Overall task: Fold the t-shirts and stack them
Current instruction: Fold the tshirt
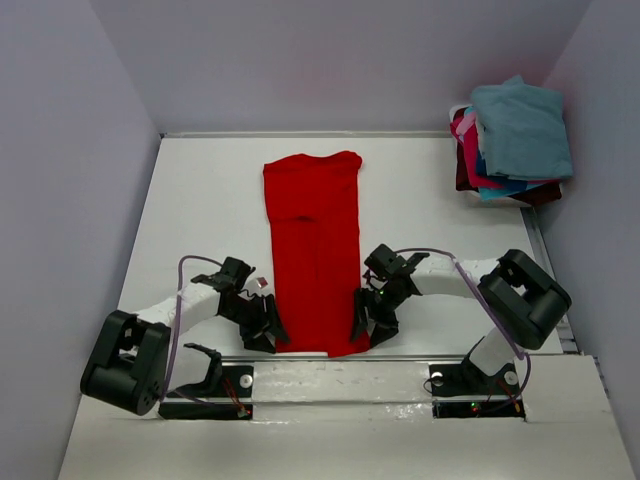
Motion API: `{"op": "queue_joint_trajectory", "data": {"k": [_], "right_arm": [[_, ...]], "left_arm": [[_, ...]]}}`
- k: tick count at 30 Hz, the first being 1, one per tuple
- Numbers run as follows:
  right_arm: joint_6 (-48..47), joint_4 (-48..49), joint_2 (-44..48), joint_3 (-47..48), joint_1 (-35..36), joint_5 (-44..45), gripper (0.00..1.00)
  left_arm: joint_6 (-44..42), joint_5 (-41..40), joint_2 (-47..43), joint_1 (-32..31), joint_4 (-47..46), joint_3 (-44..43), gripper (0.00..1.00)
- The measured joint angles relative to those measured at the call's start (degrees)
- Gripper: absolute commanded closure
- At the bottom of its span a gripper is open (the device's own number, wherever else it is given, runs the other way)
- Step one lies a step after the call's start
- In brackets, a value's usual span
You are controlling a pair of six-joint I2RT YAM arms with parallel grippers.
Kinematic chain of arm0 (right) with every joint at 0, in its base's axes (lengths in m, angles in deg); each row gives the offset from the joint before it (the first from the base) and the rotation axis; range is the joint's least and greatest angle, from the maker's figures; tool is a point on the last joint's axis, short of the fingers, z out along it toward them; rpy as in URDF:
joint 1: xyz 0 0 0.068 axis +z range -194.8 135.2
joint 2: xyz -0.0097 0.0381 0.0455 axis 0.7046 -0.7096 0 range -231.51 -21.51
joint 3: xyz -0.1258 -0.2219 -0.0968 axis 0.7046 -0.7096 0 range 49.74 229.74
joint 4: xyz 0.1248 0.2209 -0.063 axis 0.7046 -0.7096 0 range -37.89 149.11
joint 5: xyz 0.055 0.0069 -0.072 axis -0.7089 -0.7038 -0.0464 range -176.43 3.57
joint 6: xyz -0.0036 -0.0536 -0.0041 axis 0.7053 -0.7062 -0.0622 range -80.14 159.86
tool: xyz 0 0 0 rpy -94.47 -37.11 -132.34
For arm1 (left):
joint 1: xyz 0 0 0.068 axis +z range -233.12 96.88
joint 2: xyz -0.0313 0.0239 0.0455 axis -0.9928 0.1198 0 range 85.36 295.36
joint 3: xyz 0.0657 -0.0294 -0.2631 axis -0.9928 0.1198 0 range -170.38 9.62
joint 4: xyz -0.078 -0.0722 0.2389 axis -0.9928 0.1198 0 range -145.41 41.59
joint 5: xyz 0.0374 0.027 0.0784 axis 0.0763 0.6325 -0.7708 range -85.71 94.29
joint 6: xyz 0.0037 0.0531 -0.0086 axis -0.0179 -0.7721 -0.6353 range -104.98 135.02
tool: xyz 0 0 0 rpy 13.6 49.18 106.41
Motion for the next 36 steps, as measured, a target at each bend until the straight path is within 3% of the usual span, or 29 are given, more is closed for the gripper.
{"op": "queue_joint_trajectory", "data": {"k": [17,22,27,36], "right_arm": [[2.2,1.6,0.0,-0.9,0.0,0.0,0.48],[2.5,1.6,0.0,-0.9,0.0,0.0,0.64],[2.3,1.6,0.0,-0.9,0.0,0.0,0.67],[1.2,-0.2,-0.1,1.2,0.1,0.2,0.70]], "left_arm": [[0.4,0.6,2.6,0.0,-2.4,0.0,0.56],[0.9,0.3,2.6,0.0,-2.7,0.0,0.75],[1.4,0.2,1.9,0.0,-2.9,-0.1,0.94],[1.2,-0.1,-0.7,0.0,-1.4,-2.5,0.94]]}}
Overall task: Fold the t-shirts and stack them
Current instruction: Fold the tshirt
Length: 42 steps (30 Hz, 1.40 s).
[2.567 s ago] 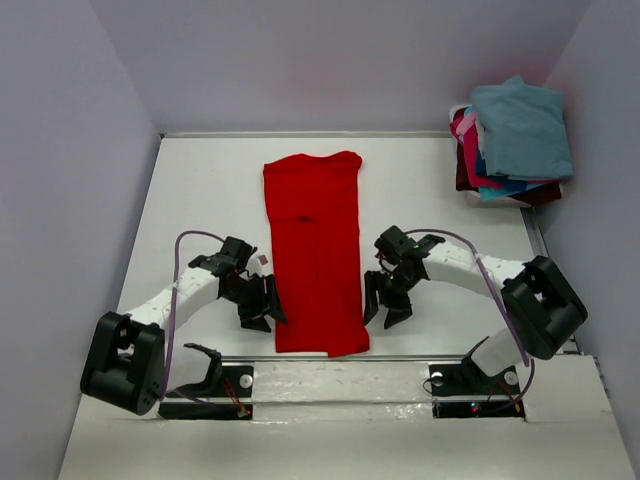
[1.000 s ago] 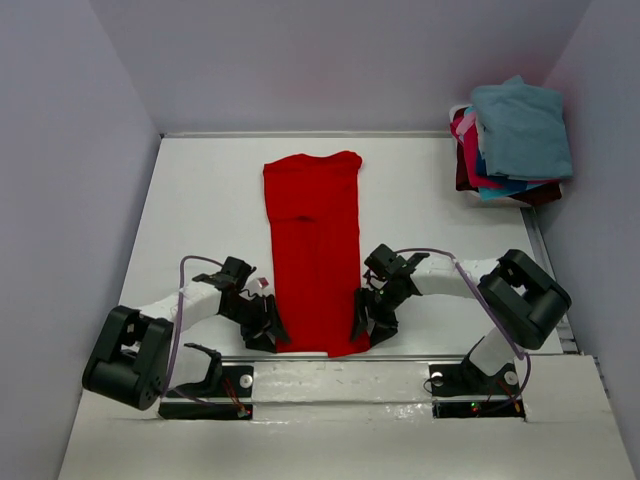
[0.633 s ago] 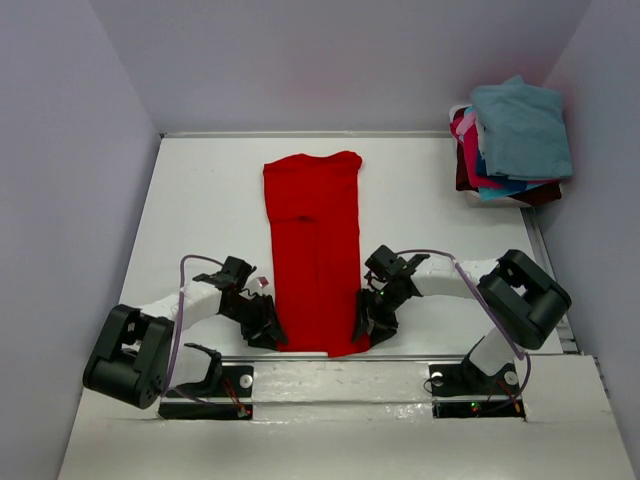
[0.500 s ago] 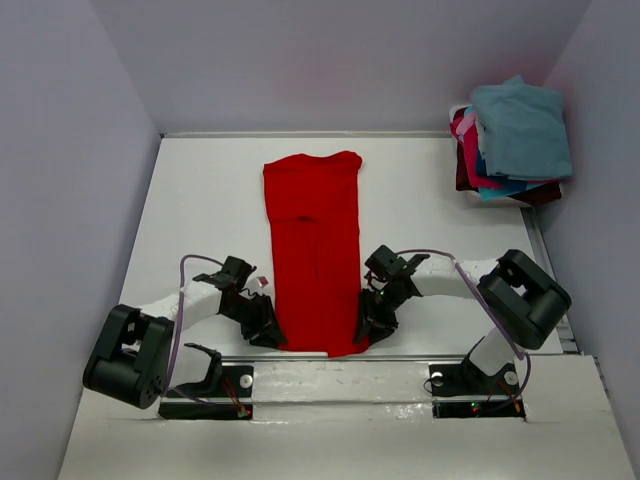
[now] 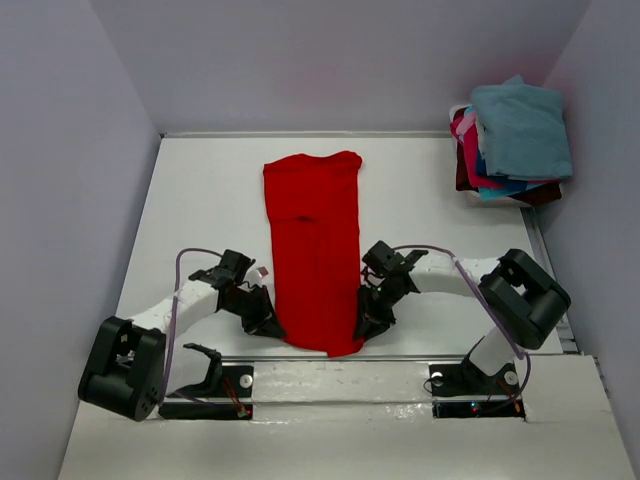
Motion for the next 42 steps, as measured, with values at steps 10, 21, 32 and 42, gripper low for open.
{"op": "queue_joint_trajectory", "data": {"k": [10,21,32,42], "right_arm": [[-3.4,-3.6,-1.6,8.6,1.8,0.4,0.70],[-4.3,-6.4,-2.4,10.9,4.2,0.8,0.70],[-3.1,-8.4,-0.6,11.1,8.2,2.0,0.70],[-2.1,-13.4,1.1,18.0,8.5,9.4,0.71]], "left_arm": [[-1.0,-0.8,-2.8,0.0,2.9,-1.6,0.94],[-2.3,-1.4,-5.7,0.0,4.1,-1.6,0.94],[-4.6,-3.7,-8.2,0.0,6.3,-4.5,0.94],[-6.3,-10.1,-6.8,0.0,7.8,-17.0,0.94]]}}
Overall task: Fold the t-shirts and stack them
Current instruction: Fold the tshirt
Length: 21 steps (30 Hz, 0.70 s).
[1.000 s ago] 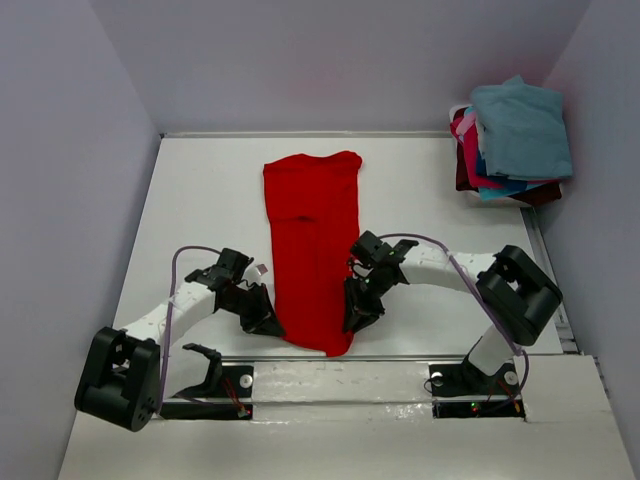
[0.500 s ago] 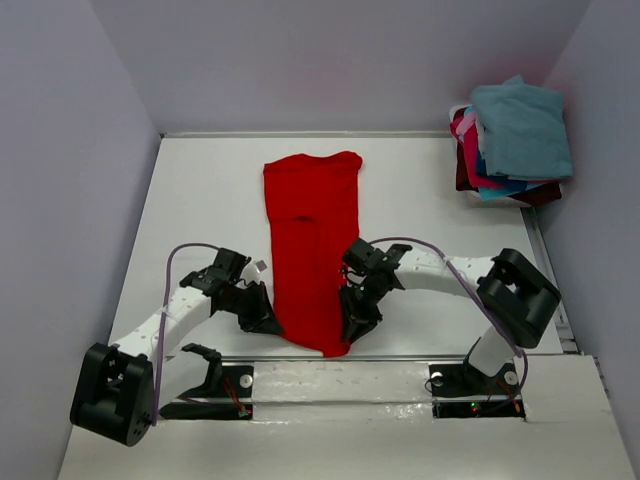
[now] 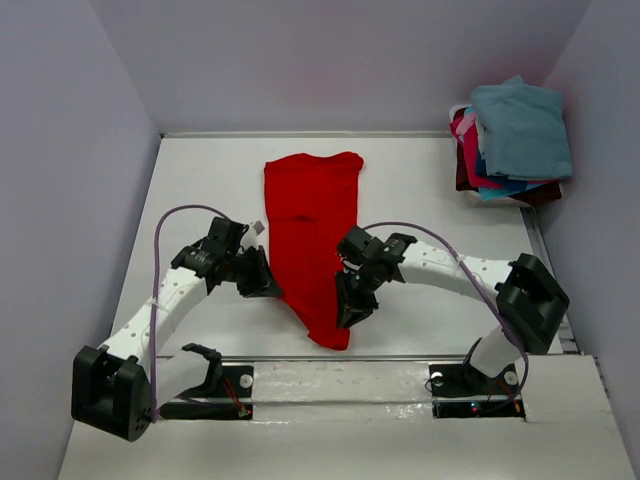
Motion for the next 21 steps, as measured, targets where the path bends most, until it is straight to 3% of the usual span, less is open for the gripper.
{"op": "queue_joint_trajectory", "data": {"k": [4,7,11,21], "right_arm": [[-0.1,-2.0,-0.9,4.1,0.0,3.5,0.70],[-0.3,-3.1,-2.7,7.3,0.0,5.6,0.62],[-0.9,-4.0,-3.8,7.4,0.0,6.1,0.42],[-1.7,-3.7,-6.6,1.4,0.0,2.8,0.38]], "left_arm": [[-0.2,-2.0,1.1,0.0,0.0,-2.6,0.94],[-0.1,-2.3,1.9,0.0,-0.2,-2.8,0.94],[-0.1,-2.3,2.4,0.0,-0.2,-2.8,0.94],[-0.1,-2.3,2.4,0.0,-0.4,-1.8,0.94]]}}
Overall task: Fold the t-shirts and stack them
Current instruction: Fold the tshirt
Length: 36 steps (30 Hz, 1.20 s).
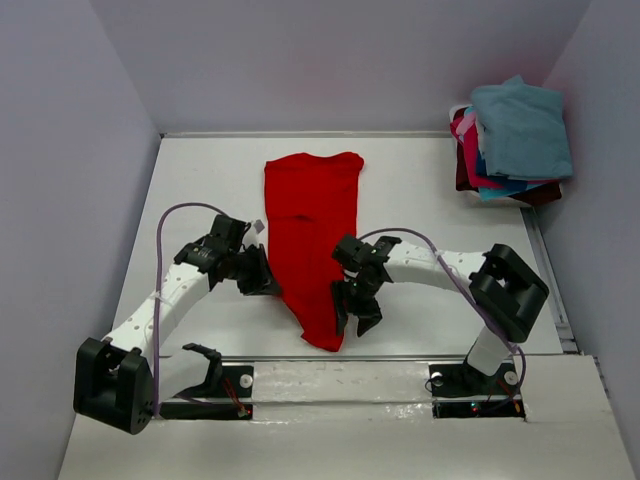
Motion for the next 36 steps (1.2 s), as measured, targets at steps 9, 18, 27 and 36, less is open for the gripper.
{"op": "queue_joint_trajectory", "data": {"k": [9,18,27,36], "right_arm": [[1.3,4.4,-0.9,-4.4,0.0,-3.5,0.38],[2.3,7.9,-1.0,-5.4,0.0,-4.8,0.38],[2.3,4.8,-1.0,-2.1,0.0,1.5,0.37],[2.6,1.3,-0.8,7.9,-2.5,12.9,0.37]], "left_arm": [[0.8,0.1,-0.5,0.0,0.2,5.7,0.94],[1.6,0.1,-2.0,-1.0,2.2,10.0,0.40],[1.9,-1.1,-2.6,-1.3,3.3,10.0,0.01],[1.9,-5.2,5.1,-1.4,4.1,-6.7,0.01]]}}
